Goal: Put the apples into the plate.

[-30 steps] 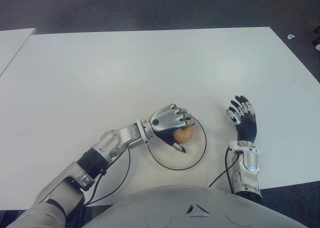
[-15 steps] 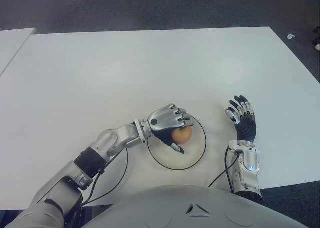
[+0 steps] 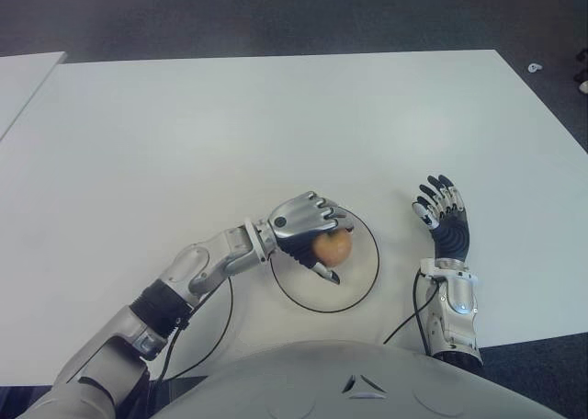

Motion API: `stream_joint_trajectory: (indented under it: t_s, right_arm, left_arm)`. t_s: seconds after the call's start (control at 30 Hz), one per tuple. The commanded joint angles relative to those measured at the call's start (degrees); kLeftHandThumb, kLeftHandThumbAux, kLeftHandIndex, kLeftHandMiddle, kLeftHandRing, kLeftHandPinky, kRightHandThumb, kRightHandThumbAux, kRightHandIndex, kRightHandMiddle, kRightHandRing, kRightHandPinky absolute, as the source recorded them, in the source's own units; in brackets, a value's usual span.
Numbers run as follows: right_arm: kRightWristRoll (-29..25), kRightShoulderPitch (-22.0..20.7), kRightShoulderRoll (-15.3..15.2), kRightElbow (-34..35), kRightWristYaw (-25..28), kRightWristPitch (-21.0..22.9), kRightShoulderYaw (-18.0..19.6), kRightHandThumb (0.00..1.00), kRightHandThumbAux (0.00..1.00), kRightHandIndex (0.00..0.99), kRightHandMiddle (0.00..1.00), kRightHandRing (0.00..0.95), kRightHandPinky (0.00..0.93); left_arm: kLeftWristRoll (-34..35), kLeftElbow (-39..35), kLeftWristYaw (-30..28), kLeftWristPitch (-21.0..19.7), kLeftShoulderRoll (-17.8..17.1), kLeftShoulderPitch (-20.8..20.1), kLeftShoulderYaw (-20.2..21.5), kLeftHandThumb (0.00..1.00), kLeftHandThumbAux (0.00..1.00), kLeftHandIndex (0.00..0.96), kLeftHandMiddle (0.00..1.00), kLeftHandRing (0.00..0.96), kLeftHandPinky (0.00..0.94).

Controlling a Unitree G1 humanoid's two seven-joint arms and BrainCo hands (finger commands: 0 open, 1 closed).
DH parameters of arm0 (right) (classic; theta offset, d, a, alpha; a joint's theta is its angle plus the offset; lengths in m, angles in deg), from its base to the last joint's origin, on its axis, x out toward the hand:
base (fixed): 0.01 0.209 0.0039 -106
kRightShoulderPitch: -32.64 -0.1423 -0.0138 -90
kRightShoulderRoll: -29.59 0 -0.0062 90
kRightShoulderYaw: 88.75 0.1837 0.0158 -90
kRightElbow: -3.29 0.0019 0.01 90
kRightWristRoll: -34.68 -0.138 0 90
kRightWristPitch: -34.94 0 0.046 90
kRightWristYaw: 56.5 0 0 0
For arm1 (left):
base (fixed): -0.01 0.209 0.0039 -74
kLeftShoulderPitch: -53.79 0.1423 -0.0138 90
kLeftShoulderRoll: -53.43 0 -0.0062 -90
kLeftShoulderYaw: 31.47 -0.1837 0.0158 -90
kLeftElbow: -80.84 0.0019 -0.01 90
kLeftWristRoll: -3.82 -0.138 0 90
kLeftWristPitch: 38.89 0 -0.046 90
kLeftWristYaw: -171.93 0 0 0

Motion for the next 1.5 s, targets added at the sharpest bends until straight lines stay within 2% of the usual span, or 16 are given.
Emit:
stream_joint_trajectory:
  t_s: [0.03,0.47,0.87,1.5]
  right_arm:
    - [-0.32,4.58,2.11,-7.64,0.13,7.82,-1.1,0.351,0.726,0.117,0.174,0.189,0.221]
    - [-0.4,4.24,2.15,-8.25,-0.19,8.01,-0.79,0.339,0.733,0.103,0.163,0.189,0.232]
    - [-0.4,3.99,2.03,-8.07,-0.42,8.95,-0.76,0.354,0.728,0.101,0.169,0.184,0.201]
    - [0.13,4.11,2.06,-7.6,-0.96,9.4,-0.87,0.348,0.74,0.098,0.17,0.192,0.226]
  left_arm:
    - [-0.65,-1.86,-1.74,-1.48,-0.47,0.75,1.37,0.131,0.247,0.019,0.031,0.022,0.025]
    - [0.13,-4.1,-4.31,-2.02,-1.35,1.14,2.51,0.087,0.189,0.0,0.0,0.0,0.0]
    - [2.34,-4.8,-6.93,-0.98,-1.53,0.85,3.4,0.111,0.168,0.0,0.0,0.0,0.0]
    - [3.69,-4.71,-6.29,-0.06,-1.22,0.77,4.69,0.156,0.164,0.0,0.0,0.0,0.0]
